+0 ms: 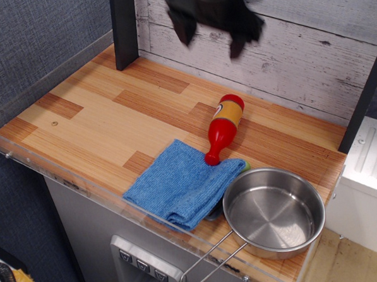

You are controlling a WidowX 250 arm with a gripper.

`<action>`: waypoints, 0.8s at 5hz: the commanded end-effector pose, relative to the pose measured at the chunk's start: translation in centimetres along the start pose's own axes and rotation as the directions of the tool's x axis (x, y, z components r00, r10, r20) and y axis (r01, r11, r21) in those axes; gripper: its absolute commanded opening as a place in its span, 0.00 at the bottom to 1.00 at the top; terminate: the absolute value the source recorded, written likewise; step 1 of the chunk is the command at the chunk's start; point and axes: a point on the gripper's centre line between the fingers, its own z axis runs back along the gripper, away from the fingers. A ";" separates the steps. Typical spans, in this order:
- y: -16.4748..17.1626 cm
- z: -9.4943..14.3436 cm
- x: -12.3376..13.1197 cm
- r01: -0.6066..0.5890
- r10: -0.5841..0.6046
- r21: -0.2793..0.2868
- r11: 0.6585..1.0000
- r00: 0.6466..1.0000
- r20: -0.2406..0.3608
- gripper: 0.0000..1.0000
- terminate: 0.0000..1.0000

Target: Move the bottle behind the cloth.

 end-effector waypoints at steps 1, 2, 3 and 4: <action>2.6 4.5 1.0 -0.006 -0.002 0.047 0.999 0.985 0.175 1.00 0.00; 2.6 4.5 1.0 -0.006 -0.002 0.047 0.999 0.985 0.175 1.00 0.00; 2.6 4.5 1.0 -0.006 -0.002 0.047 0.999 0.985 0.175 1.00 0.00; 2.6 4.5 1.0 -0.006 -0.002 0.047 0.999 0.985 0.175 1.00 1.00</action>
